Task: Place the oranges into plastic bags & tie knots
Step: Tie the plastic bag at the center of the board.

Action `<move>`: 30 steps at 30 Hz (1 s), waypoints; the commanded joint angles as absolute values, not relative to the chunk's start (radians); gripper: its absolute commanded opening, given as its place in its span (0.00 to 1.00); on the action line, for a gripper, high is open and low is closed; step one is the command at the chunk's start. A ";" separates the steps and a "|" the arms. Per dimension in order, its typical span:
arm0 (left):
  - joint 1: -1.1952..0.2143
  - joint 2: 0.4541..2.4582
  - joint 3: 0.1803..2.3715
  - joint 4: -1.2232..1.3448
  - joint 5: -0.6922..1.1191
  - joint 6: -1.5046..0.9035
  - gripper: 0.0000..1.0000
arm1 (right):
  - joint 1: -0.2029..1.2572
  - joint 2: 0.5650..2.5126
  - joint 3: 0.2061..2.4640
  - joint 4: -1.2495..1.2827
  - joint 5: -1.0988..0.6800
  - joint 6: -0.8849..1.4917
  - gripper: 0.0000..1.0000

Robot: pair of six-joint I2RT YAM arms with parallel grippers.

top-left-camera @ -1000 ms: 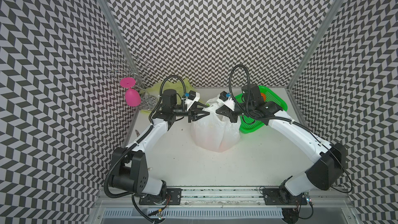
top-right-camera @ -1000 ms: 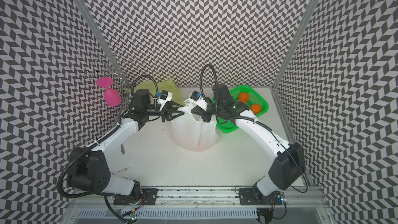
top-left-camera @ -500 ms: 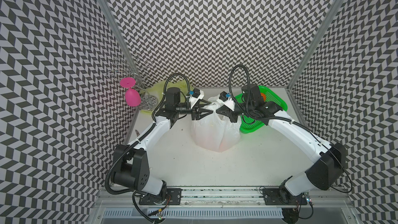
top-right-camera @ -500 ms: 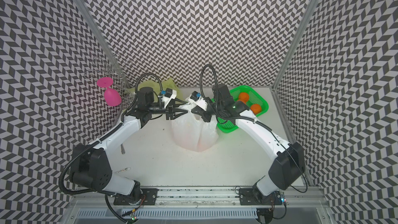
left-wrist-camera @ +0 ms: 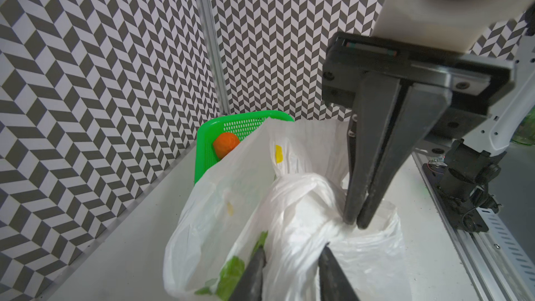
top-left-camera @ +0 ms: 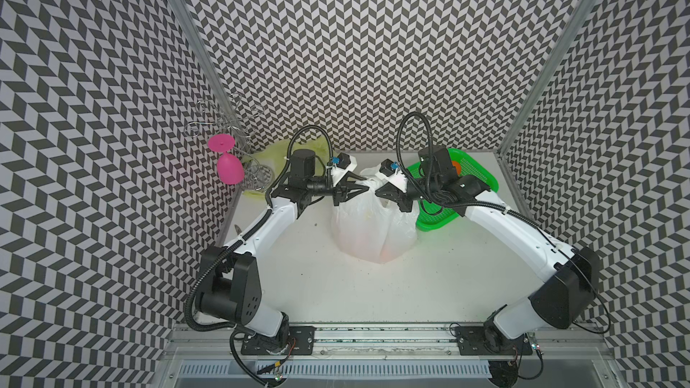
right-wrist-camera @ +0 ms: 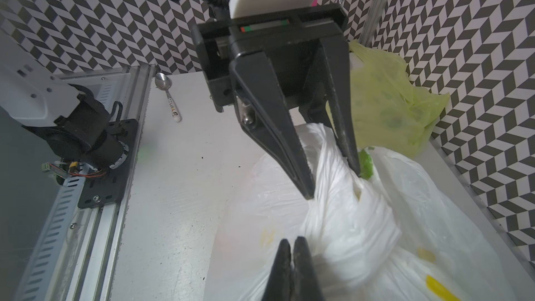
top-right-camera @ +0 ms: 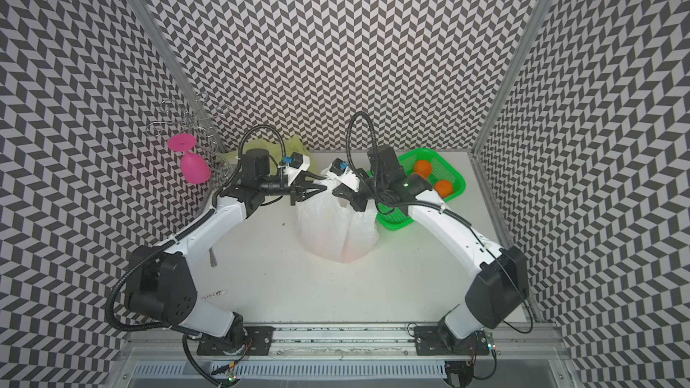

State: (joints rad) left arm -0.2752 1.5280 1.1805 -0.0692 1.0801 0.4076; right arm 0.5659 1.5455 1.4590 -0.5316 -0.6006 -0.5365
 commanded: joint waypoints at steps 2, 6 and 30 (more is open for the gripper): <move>-0.282 1.526 1.226 -0.128 1.124 0.448 0.18 | 0.561 1.537 1.496 -0.540 -0.537 -0.600 0.00; -0.281 1.535 1.246 -0.168 1.223 0.432 0.01 | 0.563 1.520 1.473 -0.523 -0.453 -0.648 0.00; -0.294 1.523 1.227 -0.119 1.249 0.308 0.13 | 0.584 1.536 1.462 -0.517 -0.405 -0.702 0.00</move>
